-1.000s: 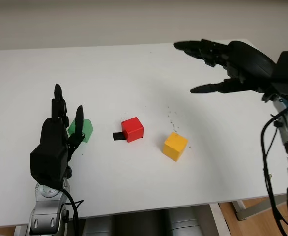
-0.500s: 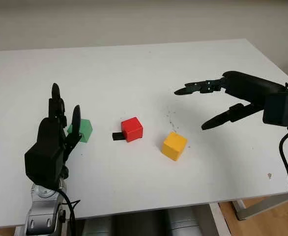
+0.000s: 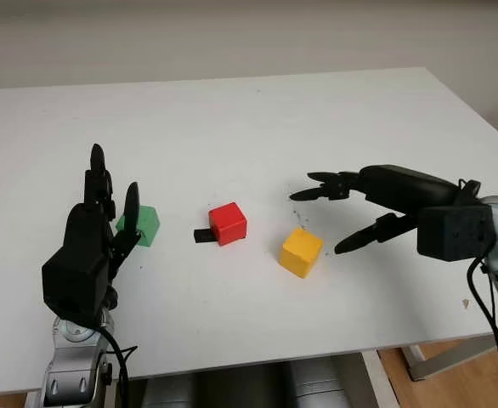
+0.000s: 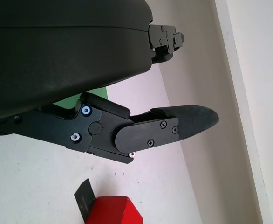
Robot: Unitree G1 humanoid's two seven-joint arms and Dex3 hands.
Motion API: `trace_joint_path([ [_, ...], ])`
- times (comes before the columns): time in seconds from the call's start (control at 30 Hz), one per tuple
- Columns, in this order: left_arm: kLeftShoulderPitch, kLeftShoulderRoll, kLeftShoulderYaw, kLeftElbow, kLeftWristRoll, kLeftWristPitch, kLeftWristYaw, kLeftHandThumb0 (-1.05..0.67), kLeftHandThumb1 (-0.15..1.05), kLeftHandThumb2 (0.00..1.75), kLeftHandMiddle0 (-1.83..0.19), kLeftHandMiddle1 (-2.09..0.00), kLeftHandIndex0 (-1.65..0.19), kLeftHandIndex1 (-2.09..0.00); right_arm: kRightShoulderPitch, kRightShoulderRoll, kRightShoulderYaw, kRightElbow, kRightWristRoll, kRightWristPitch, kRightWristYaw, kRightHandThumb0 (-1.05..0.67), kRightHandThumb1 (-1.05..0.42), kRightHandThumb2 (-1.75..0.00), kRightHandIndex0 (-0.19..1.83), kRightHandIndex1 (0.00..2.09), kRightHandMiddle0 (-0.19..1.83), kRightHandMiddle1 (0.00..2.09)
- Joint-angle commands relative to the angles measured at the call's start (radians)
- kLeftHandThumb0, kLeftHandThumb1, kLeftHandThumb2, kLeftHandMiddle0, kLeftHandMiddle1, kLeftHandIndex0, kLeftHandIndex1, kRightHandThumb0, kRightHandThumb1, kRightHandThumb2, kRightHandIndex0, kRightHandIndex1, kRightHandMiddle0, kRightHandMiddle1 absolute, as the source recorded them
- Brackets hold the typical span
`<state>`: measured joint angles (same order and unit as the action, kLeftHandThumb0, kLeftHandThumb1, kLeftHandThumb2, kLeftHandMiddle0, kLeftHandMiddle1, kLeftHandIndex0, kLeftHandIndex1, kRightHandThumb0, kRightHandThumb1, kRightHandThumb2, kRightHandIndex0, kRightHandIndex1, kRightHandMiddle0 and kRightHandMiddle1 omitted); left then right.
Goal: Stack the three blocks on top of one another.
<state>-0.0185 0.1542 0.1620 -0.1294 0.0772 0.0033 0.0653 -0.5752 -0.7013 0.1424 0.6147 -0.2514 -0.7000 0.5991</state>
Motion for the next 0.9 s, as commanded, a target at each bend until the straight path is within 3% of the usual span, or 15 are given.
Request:
trace_joint_path([
  [0.0,-0.015,0.004,0.005,-0.01,-0.006,-0.005,-0.003,-0.71,1.05,0.57,0.09,-0.05,0.08,-0.05,0.001,0.017,0.008,0.03,-0.007,-0.03,-0.024,-0.57,-0.87,-0.05,0.16,0.05,0.49,0.08],
  [0.27,-0.011,0.004,0.003,-0.02,-0.003,0.005,-0.002,-0.73,1.05,0.57,0.09,-0.05,0.09,-0.05,0.004,0.039,0.029,0.029,0.022,0.015,0.02,-0.54,-0.87,-0.05,0.12,0.03,0.47,0.07],
  [0.87,-0.011,0.004,0.003,-0.018,0.002,0.002,0.002,-0.71,1.05,0.57,0.08,-0.06,0.09,-0.05,-0.003,0.038,0.046,0.058,0.031,-0.029,0.069,-0.61,-0.89,-0.06,0.09,0.04,0.51,0.1],
])
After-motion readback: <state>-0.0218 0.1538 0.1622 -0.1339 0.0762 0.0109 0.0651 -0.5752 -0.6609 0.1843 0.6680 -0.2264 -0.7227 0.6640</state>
